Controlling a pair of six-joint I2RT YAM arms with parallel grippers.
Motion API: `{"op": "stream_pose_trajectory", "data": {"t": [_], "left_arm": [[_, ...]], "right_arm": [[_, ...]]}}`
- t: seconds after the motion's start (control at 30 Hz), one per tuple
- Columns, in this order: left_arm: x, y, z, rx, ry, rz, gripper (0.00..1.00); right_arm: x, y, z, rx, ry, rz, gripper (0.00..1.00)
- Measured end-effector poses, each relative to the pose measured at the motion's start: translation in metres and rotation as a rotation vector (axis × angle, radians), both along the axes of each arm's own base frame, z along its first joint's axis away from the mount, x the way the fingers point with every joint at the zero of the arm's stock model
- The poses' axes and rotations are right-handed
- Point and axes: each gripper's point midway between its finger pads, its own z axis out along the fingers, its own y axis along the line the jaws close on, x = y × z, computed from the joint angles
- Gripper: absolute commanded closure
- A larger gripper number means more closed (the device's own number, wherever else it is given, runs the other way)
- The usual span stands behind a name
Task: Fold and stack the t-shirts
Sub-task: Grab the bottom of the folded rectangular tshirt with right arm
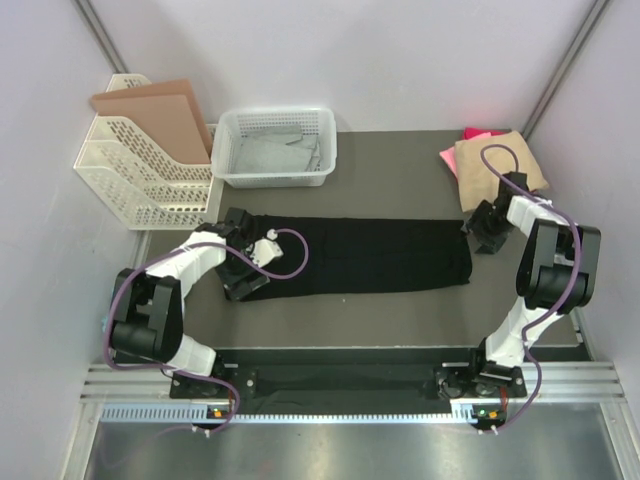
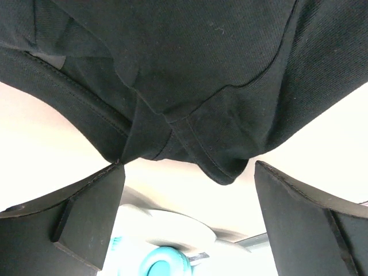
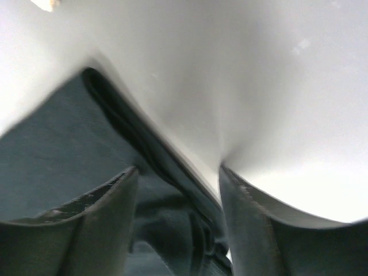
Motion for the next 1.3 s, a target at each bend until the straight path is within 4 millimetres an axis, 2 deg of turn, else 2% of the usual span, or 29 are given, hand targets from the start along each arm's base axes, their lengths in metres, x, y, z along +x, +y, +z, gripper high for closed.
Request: {"op": "stream_pose_trajectory", "data": {"t": [0.2, 0.37, 0.47, 0.5, 0.6, 0.67, 0.77, 0.87, 0.9, 0.93, 1.0, 1.1, 1.3], "left_arm": [[-0.002, 0.001, 0.000, 0.003, 0.006, 0.004, 0.01], [0.000, 0.000, 0.004, 0.003, 0.003, 0.009, 0.01], [0.005, -0.001, 0.007, -0.002, -0.010, 0.012, 0.01], [0.005, -0.001, 0.008, -0.002, -0.012, 0.013, 0.01], [0.005, -0.001, 0.008, -0.002, -0.011, 0.016, 0.01], [0.005, -0.001, 0.008, -0.002, -0.011, 0.016, 0.01], [0.005, -0.001, 0.008, -0.002, -0.011, 0.016, 0.01], [0.005, -0.001, 0.008, -0.002, -0.011, 0.016, 0.01], [0.005, -0.001, 0.008, -0.002, -0.011, 0.016, 0.01], [0.005, -0.001, 0.008, -0.002, -0.011, 0.016, 0.01], [0.005, -0.001, 0.008, -0.002, -0.011, 0.016, 0.01], [0.005, -0.001, 0.008, -0.001, -0.012, 0.015, 0.01], [0.005, 0.000, 0.008, 0.001, -0.013, 0.015, 0.01]], "right_arm": [[0.012, 0.018, 0.000, 0.096, -0.067, 0.036, 0.52], [0.013, 0.032, 0.001, 0.136, -0.102, 0.070, 0.52], [0.014, 0.036, 0.001, 0.157, -0.117, 0.080, 0.65], [0.013, 0.037, 0.001, 0.164, -0.119, 0.080, 0.79], [0.009, 0.040, -0.004, 0.178, -0.105, 0.077, 1.00], [0.008, 0.042, -0.005, 0.188, -0.101, 0.072, 1.00], [0.007, 0.042, -0.005, 0.188, -0.098, 0.066, 0.69], [0.008, 0.044, -0.002, 0.194, -0.104, 0.061, 0.54], [0.008, 0.043, 0.000, 0.193, -0.106, 0.062, 0.42], [0.008, 0.044, 0.000, 0.192, -0.106, 0.061, 0.38], [0.008, 0.045, 0.005, 0.196, -0.117, 0.061, 0.31], [0.005, 0.042, 0.007, 0.189, -0.120, 0.057, 0.26], [-0.020, 0.041, 0.007, 0.190, -0.119, 0.040, 0.26]]}}
